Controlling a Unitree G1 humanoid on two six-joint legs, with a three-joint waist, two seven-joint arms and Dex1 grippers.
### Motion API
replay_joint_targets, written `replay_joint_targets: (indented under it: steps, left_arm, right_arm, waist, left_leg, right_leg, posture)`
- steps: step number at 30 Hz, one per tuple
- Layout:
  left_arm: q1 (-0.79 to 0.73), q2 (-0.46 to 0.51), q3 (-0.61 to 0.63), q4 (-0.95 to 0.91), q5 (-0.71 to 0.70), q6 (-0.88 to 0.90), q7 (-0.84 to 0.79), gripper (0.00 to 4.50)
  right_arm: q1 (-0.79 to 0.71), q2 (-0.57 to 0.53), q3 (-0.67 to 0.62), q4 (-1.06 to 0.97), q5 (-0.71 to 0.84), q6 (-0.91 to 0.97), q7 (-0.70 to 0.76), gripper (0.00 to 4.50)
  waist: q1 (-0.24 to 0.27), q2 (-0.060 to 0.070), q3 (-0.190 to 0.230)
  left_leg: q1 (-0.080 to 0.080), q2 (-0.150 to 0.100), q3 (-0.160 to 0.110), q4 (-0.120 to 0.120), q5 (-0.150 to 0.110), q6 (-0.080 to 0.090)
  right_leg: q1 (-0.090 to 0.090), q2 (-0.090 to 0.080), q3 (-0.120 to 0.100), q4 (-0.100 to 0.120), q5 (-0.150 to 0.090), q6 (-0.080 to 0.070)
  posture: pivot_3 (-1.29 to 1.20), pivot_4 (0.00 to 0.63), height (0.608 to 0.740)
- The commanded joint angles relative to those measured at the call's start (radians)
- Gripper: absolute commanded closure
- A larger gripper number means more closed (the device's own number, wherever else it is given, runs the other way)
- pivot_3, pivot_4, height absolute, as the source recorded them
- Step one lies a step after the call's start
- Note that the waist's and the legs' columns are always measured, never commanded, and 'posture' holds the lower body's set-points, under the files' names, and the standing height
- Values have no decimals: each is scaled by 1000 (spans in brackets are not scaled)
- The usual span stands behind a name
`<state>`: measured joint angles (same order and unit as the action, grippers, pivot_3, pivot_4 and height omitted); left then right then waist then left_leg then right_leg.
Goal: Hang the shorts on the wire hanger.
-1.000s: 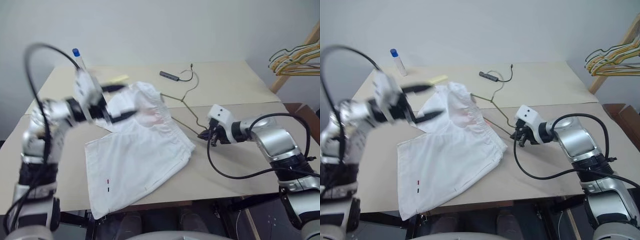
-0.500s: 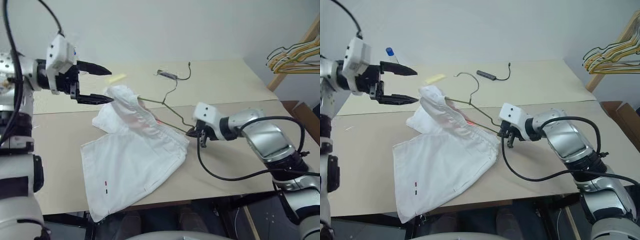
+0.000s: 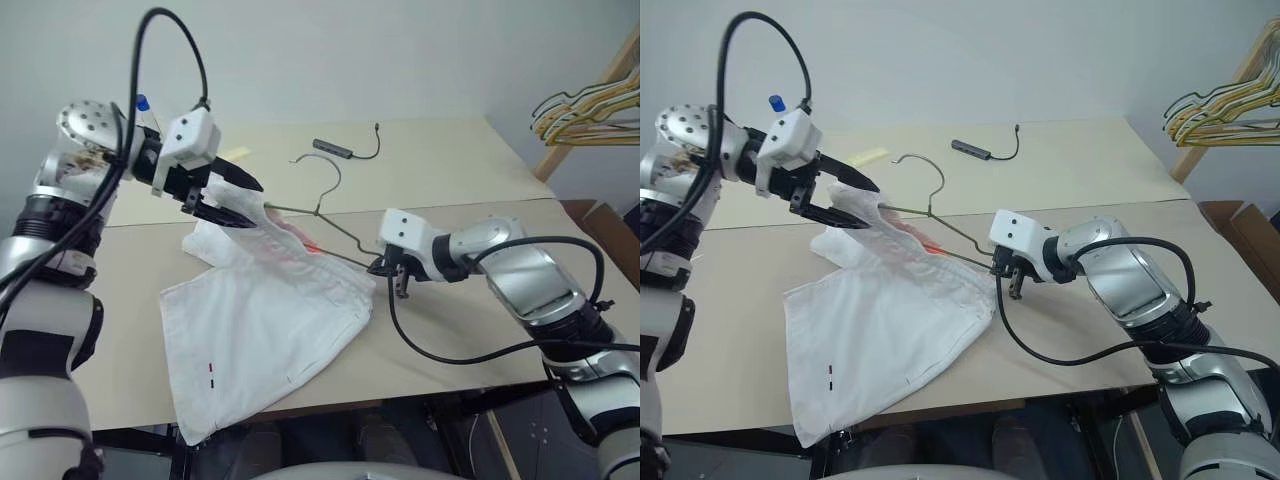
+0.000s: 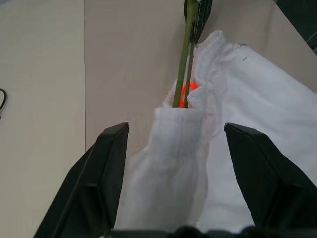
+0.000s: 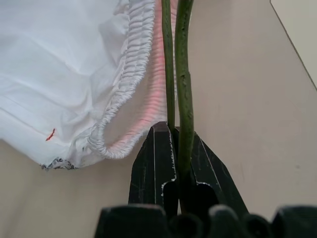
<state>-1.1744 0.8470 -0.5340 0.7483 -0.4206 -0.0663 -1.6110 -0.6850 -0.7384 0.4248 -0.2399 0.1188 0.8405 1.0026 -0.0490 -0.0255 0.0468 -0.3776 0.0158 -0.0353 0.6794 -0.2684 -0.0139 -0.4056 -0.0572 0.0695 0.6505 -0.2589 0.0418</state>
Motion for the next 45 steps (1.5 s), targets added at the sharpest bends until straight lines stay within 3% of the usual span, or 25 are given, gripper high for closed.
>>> replay_joint_targets:
  steps: [1, 2, 5, 13, 20, 27, 31, 35, 40, 45]
  left_arm:
    - [-49, -3, -37, 28, -16, -22, -3, 1199]
    - [-54, -6, -44, 38, -17, -25, -3, 1199]
    - [-61, -12, -70, 61, -13, -37, -3, 1815]
    - [-58, -27, -85, 89, -3, -52, -3, 4425]
    - [-37, -38, -58, 106, 40, -102, -3, 4489]
    - [-21, -28, -23, 103, 70, -130, -3, 4500]
    - [-14, -20, 11, 116, 96, -136, -3, 4500]
    - [-5, -29, 74, 162, 147, -153, -3, 4500]
    - [-1, -46, 152, 207, 204, -165, 0, 4500]
    - [-5, -59, 206, 220, 247, -167, -3, 4500]
  right_arm:
    - [-32, -7, -19, -40, -2, 9, 2, 4500]
    - [-32, -7, -18, -42, -3, 9, 1, 4500]
    - [-32, -6, -19, -52, -3, 13, -3, 4500]
    - [-17, -15, -8, -76, -24, 7, -17, 4500]
    - [37, 8, -18, -66, -90, -175, -72, 4500]
    - [61, 21, -84, -49, -83, -119, -104, 2421]
    - [53, 22, -239, 9, -61, -29, -183, 1097]
    - [95, 0, -435, -47, 81, 137, -148, 59]
    - [211, 21, -554, -170, 265, 308, -109, 59]
    - [330, 155, -490, -233, 359, 369, -177, 59]
  waist:
    - [-4, 0, 0]
    - [-7, 0, 0]
    - [-17, 0, 0]
    - [-24, 0, 0]
    - [-23, 0, 0]
    - [-25, 0, 0]
    - [-23, 0, 0]
    - [-20, 0, 0]
    - [-24, 0, 0]
    - [-41, -1, -1]
  left_leg:
    - [0, 0, 0, 0, 0, 0]
    - [0, 0, 0, 0, 0, 0]
    - [0, 0, 0, 0, 0, 0]
    - [0, 0, -1, 0, 0, 0]
    - [0, 0, -1, 1, 0, 0]
    - [0, 0, -1, 1, 0, 0]
    - [0, -1, -1, 2, 0, 0]
    - [0, -1, -1, 2, 0, 0]
    - [1, -1, -1, 2, 0, 1]
    - [3, -1, -2, 2, 0, 1]
  right_leg:
    - [0, 0, 0, 0, 0, 0]
    - [0, 0, 0, 0, 0, 0]
    - [0, 0, 0, 0, 0, 0]
    - [0, 0, 0, 0, 0, 0]
    - [0, 0, 0, 0, 0, 0]
    - [0, 0, 0, 1, 0, 0]
    - [0, 0, 0, 3, 0, 0]
    - [0, 0, 0, 3, 0, 0]
    - [0, 0, 0, 5, 0, 0]
    - [1, 0, 1, 6, 0, 0]
  posture:
    - [-64, 0, 740]
    - [-64, 0, 740]
    - [-69, 0, 740]
    - [-77, 0, 740]
    - [-79, 0, 740]
    - [-80, 0, 740]
    - [-80, 0, 740]
    - [-93, 0, 740]
    - [-107, 0, 740]
    - [-97, 0, 740]
